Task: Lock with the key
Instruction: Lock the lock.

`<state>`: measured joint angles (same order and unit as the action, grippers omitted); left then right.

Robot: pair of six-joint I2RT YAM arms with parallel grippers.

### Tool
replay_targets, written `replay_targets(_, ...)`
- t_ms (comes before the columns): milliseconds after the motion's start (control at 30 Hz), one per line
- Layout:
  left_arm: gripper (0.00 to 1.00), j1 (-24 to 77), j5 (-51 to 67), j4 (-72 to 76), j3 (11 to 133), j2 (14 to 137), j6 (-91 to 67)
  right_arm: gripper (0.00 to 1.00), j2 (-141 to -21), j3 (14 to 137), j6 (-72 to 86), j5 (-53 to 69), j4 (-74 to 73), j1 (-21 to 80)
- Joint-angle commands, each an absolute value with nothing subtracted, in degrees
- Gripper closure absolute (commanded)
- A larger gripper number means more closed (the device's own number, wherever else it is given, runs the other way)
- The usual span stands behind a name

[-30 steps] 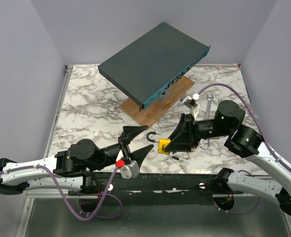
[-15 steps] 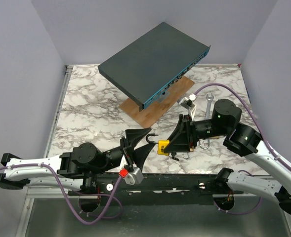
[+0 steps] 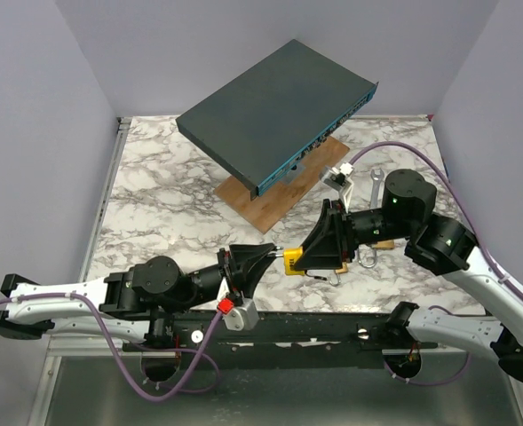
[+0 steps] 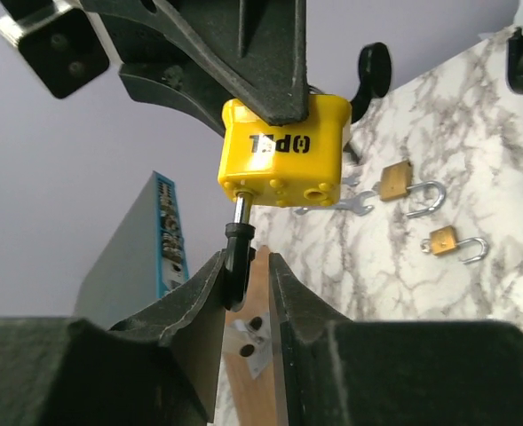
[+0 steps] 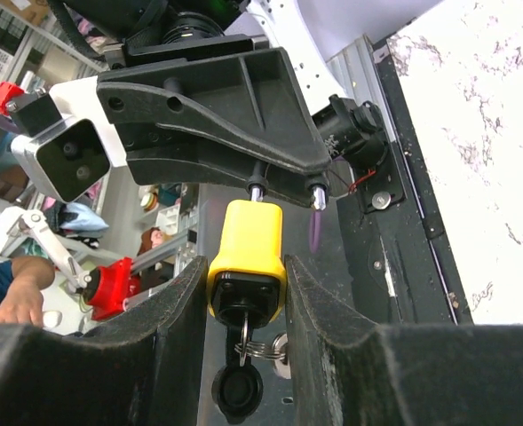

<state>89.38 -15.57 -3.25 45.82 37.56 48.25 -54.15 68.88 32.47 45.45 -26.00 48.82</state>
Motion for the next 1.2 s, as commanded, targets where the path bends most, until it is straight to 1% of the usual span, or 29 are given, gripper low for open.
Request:
replay_targets(0,0.78,89.98,-10.62,-11.38,51.13,38.13,37.28,0.99,-54.57,73.17,28.93,42.47,-26.82,48.98)
replay_targets(167,0.78,89.92,-5.8,-17.51,56.32,39.45,26.51,0.99,-55.0,74.7,26.19,40.96,-28.49,48.96)
replay_targets(400,0.79,89.62,-5.03,-21.87,61.21,40.87,15.88,0.99,-55.17,74.71,25.01,41.17,-27.56,48.96)
replay_targets(500,0.75,88.92,-4.54,-24.04,63.15,42.05,12.67,0.99,-54.89,74.62,25.09,41.72,-26.28,48.96)
replay_targets(600,0.69,88.1,-5.63,-23.5,63.13,42.32,11.87,0.99,-55.01,74.96,25.11,42.2,-26.04,48.96)
replay_targets(633,0.65,87.8,-6.26,-23.15,62.88,42.42,11.8,0.99,-55.0,75.06,25.05,42.34,-26.02,48.96)
replay_targets(667,0.58,87.28,-6.69,-22.87,62.78,42.47,11.78,0.99,-54.94,75.14,25.1,42.41,-26.02,48.96)
replay_targets(700,0.55,86.74,-7.14,-22.42,62.59,42.45,11.77,0.99,-54.93,75.34,25.05,42.66,-26.09,48.95)
replay_targets(833,0.54,84.59,-9.79,-19.9,62.04,41.61,11.49,0.99,-54.52,75.84,25.0,42.59,-26.8,48.96)
replay_targets(933,0.53,84.2,-7.35,-19.84,63.07,40.85,11.29,0.99,-54.01,75.85,25.01,42.13,-27.48,48.95)
replay_targets(1033,0.5,84.2,-3.89,-20.94,64.31,40.2,11.57,0.99,-53.71,75.76,24.96,41.83,-28.1,48.95)
replay_targets(1167,0.45,83.99,-7.5,-21.4,64.54,40.05,14.25,0.99,-53.32,75.88,25.33,42.22,-28.1,48.96)
